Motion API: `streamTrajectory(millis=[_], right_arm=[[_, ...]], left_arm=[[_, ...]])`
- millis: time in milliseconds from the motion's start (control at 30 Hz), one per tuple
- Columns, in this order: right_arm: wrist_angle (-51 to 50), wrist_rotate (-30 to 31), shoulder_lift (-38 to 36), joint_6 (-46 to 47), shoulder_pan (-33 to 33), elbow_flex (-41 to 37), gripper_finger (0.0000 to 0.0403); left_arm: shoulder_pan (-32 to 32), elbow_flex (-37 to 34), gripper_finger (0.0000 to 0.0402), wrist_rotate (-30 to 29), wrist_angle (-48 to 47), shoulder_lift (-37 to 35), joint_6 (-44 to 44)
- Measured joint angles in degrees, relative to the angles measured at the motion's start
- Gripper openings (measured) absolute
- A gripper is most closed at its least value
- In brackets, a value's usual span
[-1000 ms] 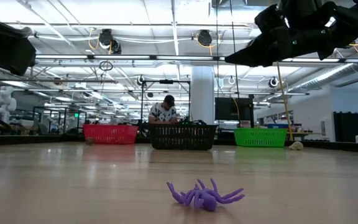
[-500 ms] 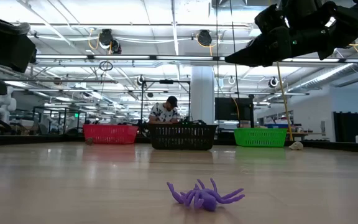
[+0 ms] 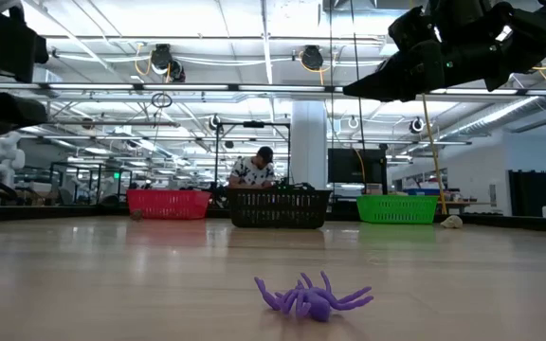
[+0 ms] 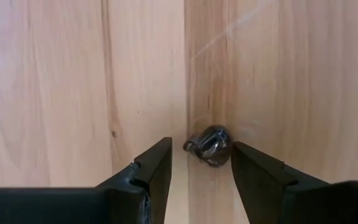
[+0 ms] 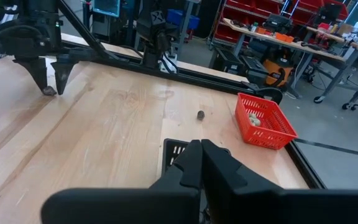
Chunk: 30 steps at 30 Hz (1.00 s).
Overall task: Sort Halloween decoration
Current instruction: Put the black skull toy into the black bin
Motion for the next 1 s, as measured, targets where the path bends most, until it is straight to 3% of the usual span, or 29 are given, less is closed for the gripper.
streamTrajectory(millis=[400,667,1000], right_arm=[[0.0,0.0,0.0,0.0,0.0,0.0,0.0000],[0.0,0.0,0.0,0.0,0.0,0.0,0.0000],[0.4,0.0,0.0,0.0,0.0,0.0,0.0000]], left_arm=[[0.2,0.0,0.0167,-2.8,-0.1,0.0,5.5],[1.3,0.0,0.0161,-1.4,0.1,0.3,5.3],[1.8,-1.5,0.0051,1.2,2.4,0.2,5.3]])
